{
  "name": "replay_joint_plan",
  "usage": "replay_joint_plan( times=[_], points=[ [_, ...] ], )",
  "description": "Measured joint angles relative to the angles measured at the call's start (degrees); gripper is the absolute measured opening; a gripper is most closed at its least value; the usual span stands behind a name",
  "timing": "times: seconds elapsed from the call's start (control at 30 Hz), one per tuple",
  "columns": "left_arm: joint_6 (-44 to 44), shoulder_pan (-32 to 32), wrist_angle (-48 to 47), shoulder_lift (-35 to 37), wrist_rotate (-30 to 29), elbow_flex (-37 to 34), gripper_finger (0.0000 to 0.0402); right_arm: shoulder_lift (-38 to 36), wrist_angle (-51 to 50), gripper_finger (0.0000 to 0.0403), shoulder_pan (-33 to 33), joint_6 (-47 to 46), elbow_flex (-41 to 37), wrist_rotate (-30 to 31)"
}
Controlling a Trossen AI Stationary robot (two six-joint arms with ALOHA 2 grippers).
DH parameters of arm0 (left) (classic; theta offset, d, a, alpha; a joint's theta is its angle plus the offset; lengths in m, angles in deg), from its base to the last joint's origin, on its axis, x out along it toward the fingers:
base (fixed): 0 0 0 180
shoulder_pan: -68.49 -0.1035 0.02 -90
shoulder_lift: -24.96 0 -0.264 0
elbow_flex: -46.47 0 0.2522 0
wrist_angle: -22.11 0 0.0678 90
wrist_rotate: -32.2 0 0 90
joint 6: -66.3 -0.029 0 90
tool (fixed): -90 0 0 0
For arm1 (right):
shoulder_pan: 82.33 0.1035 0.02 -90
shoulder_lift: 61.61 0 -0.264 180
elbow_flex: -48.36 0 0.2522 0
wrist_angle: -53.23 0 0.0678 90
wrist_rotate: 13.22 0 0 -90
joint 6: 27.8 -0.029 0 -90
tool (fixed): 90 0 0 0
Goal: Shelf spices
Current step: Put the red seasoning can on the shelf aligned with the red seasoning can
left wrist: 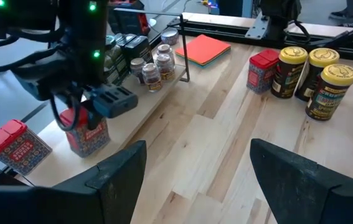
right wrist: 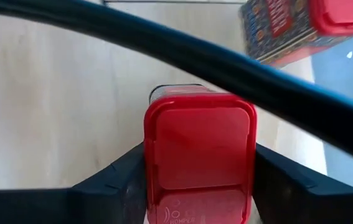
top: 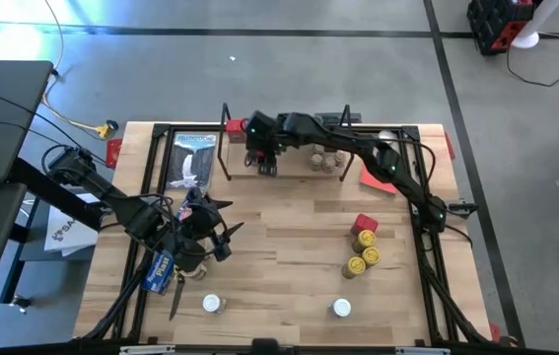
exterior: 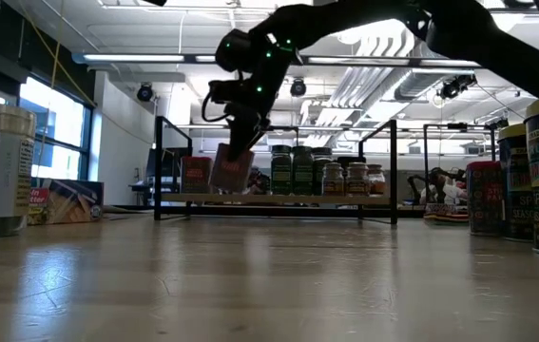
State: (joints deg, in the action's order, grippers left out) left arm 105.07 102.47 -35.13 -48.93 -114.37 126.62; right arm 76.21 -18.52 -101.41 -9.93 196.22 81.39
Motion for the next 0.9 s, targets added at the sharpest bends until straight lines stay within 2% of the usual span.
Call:
replay_joint_plan(
  times=[0.13,0.37,0.47,0.63,0.9],
  points=[
    [0.1,0.0,0.1,0.0,0.0,0.0,0.0282,0.5,3.4,0.0251,-0.2,0.7,0.0,0.3],
    [0.0,0.0,0.1,0.0,0.1,0.0,0.0282,0.5,9.9,0.0258,0.0,2.7,0.0,-0.4],
    [0.1,0.0,0.1,0.0,0.1,0.0,0.0282,0.3,9.3,0.0259,0.0,2.7,0.8,1.5],
    [0.0,0.0,0.0,0.0,0.0,0.0,0.0282,-5.9,6.9,0.026,0.0,3.2,0.3,3.1],
    [-0.6,-1.8,1.1,0.0,0.7,0.0,0.0282,-21.5,-5.9,0.0258,0.0,6.4,0.4,3.7]
  ],
)
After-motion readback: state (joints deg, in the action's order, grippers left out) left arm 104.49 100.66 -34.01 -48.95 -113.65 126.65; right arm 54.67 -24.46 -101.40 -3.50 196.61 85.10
